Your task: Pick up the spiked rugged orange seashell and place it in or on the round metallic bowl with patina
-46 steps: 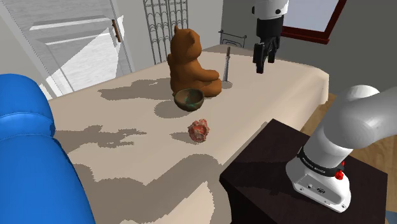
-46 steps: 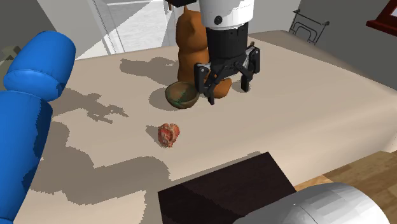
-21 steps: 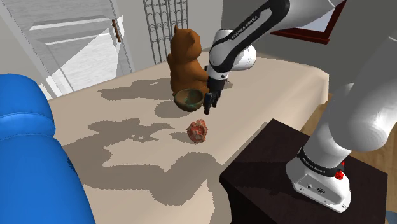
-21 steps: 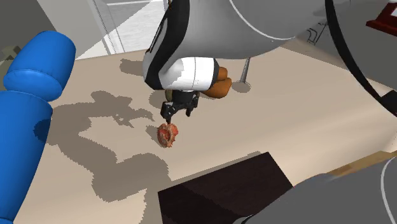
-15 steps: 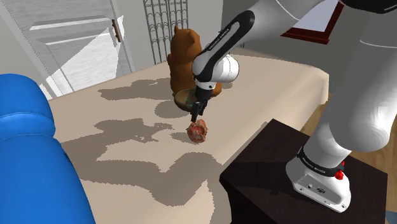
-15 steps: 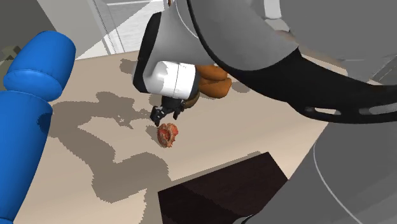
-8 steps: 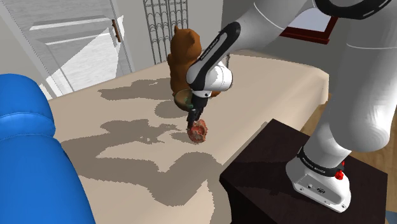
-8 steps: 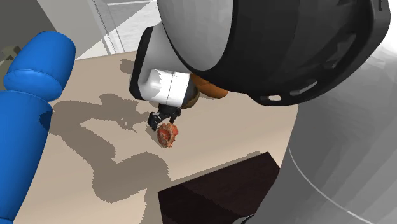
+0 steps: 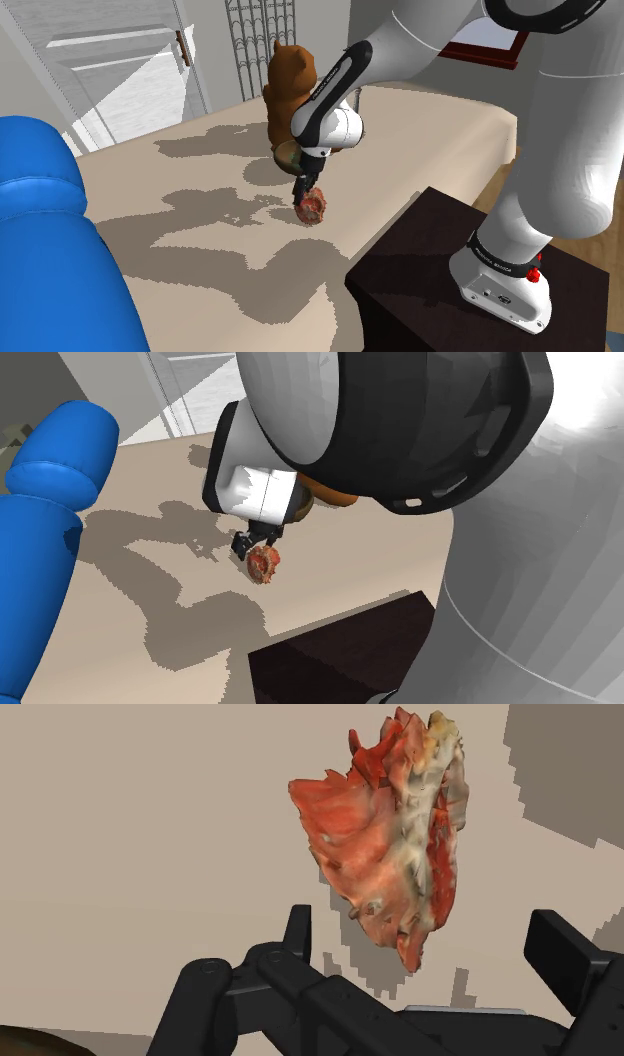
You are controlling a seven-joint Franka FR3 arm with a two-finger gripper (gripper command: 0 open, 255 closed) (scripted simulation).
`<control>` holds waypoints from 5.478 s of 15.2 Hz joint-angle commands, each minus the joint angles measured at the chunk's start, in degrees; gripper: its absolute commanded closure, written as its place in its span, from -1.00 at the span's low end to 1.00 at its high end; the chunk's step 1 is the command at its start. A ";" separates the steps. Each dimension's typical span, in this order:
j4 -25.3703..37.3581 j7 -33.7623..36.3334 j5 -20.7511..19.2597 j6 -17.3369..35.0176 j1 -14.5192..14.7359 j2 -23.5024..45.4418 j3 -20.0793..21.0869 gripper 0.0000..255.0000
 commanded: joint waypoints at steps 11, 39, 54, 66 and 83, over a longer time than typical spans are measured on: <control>0.00 0.00 0.01 0.01 0.00 0.01 0.00 1.00; -16.19 41.79 -8.98 1.10 4.30 -17.26 -0.03 -1.00; -15.09 37.37 -2.94 6.81 5.32 -10.32 1.52 -1.00; -15.36 39.05 -4.72 5.40 5.38 -12.14 1.11 1.00; -11.58 70.67 -23.05 -1.15 3.67 -13.16 1.75 -1.00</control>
